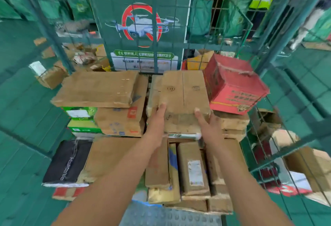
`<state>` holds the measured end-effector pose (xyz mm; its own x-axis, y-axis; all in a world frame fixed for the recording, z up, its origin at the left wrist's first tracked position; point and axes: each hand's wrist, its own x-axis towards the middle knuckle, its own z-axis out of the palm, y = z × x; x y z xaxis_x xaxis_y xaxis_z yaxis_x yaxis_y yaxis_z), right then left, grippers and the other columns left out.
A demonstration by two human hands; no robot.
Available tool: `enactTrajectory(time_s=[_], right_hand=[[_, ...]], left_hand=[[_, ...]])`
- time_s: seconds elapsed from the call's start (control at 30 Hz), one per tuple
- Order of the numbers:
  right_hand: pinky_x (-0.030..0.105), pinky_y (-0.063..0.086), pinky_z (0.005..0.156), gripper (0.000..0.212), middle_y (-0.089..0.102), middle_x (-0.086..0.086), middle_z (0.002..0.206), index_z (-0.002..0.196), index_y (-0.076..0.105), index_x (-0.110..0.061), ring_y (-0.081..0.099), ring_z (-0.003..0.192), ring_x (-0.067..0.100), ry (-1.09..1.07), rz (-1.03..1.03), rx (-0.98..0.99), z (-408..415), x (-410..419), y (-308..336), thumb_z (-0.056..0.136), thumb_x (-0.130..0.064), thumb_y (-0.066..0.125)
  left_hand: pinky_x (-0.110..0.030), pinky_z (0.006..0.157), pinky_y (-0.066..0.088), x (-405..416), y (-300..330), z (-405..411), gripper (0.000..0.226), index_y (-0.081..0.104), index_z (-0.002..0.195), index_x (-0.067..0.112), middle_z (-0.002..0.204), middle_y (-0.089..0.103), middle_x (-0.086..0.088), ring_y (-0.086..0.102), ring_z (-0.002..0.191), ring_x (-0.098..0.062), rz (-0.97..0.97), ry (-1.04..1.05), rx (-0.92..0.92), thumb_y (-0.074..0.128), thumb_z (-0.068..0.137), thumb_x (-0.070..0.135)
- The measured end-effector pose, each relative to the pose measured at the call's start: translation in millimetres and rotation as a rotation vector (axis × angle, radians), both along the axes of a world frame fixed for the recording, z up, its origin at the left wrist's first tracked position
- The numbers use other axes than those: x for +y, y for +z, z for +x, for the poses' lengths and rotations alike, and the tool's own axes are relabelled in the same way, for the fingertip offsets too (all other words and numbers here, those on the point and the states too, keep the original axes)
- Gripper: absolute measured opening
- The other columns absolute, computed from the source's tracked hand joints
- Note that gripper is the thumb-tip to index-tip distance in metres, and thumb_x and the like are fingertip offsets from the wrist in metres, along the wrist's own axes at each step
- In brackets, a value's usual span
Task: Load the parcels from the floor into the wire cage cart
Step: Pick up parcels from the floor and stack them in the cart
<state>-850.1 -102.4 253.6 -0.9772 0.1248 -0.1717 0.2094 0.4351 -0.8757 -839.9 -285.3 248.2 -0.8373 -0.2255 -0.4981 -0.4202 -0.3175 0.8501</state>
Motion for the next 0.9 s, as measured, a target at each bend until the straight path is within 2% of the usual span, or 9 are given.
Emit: enactTrajectory(time_s=[0.1,0.2,0.33,0.43,0.53,0.63,0.73,0.8,0.9], right_hand=[[0.047,0.037,0.111,0.082,0.048,0.012,0.151,0.155,0.037,-0.028,0.043,0.139,0.036,0.062,0.222,-0.007,-55.6,12.4,6.5,0.092,-0.079,0.042],[0.042,0.040,0.100,0.076,0.057,0.010,0.145,0.151,0.041,-0.023,0.054,0.132,0.036,0.073,0.207,-0.059,-96.3,18.4,4.7,0.095,-0.074,0.042],[0.042,0.041,0.095,0.063,0.060,0.012,0.139,0.148,0.037,-0.021,0.057,0.125,0.037,-0.007,0.136,-0.102,-138.2,19.7,-25.3,0.100,-0.060,0.047],[0.039,0.042,0.099,0.083,0.056,0.012,0.143,0.152,0.027,-0.014,0.056,0.126,0.034,-0.158,-0.088,-0.136,-157.6,11.8,-43.3,0.092,-0.062,0.059],[0.044,0.040,0.111,0.109,0.043,0.017,0.154,0.158,0.012,-0.002,0.047,0.138,0.038,-0.260,-0.163,-0.184,-163.5,1.2,-49.7,0.088,-0.072,0.056],[0.051,0.052,0.097,0.108,0.058,0.019,0.131,0.132,0.051,-0.002,0.060,0.114,0.040,-0.325,-0.118,-0.172,-160.2,-6.3,-53.2,0.073,-0.091,0.041],[0.048,0.053,0.091,0.055,0.063,0.006,0.104,0.090,0.059,-0.020,0.060,0.100,0.033,-0.339,-0.292,-0.110,-156.8,-12.6,-50.9,0.088,-0.074,0.050],[0.049,0.050,0.101,0.034,0.059,-0.001,0.110,0.098,0.060,-0.023,0.056,0.110,0.028,-0.286,-0.452,-0.144,-153.1,-12.7,-43.5,0.098,-0.057,0.054],[0.041,0.049,0.099,0.046,0.050,0.000,0.128,0.140,0.049,-0.021,0.052,0.118,0.025,-0.216,-0.579,-0.326,-124.8,-6.3,-35.9,0.103,-0.047,0.053]], left_hand=[[-0.052,0.097,0.057,6.7,-2.4,-63.3,0.063,0.060,0.132,0.035,0.125,0.067,0.005,0.063,0.116,-0.023,-0.053,-0.036,-0.025,0.050,0.085,0.075],[-0.051,0.095,0.059,17.6,-3.5,-109.5,0.033,0.054,0.133,0.030,0.116,0.064,0.004,0.064,0.107,-0.022,-0.085,-0.065,-0.012,0.037,0.107,0.043],[-0.041,0.092,0.058,31.4,-14.3,-148.6,0.040,0.043,0.148,0.031,0.123,0.057,0.003,0.059,0.102,-0.014,-0.237,-0.125,0.018,0.034,0.110,0.023],[-0.048,0.105,0.052,34.9,-24.1,-170.7,0.037,0.043,0.147,0.030,0.124,0.058,0.000,0.060,0.110,-0.022,-0.300,-0.132,0.010,0.035,0.111,0.026],[-0.047,0.101,0.054,34.8,-24.3,-184.2,0.042,0.036,0.152,0.020,0.137,0.052,-0.005,0.060,0.115,-0.028,-0.341,-0.151,0.006,0.034,0.111,0.025],[-0.037,0.091,0.058,36.0,-19.8,-183.4,0.041,0.038,0.152,0.023,0.136,0.052,0.000,0.058,0.097,-0.014,-0.341,-0.145,0.012,0.034,0.111,0.025],[-0.041,0.098,0.056,35.3,-19.7,-171.9,0.041,0.044,0.149,0.027,0.135,0.060,0.000,0.061,0.106,-0.017,-0.274,-0.089,0.050,0.042,0.108,0.024],[-0.047,0.109,0.049,32.9,-22.7,-165.9,0.046,0.043,0.149,0.030,0.138,0.061,-0.002,0.060,0.123,-0.023,-0.290,-0.109,0.072,0.046,0.105,0.018],[-0.054,0.115,0.041,26.9,-17.7,-143.8,0.068,0.024,0.160,0.039,0.157,0.044,0.002,0.047,0.139,-0.028,-0.252,-0.167,0.034,0.050,0.104,0.010]])
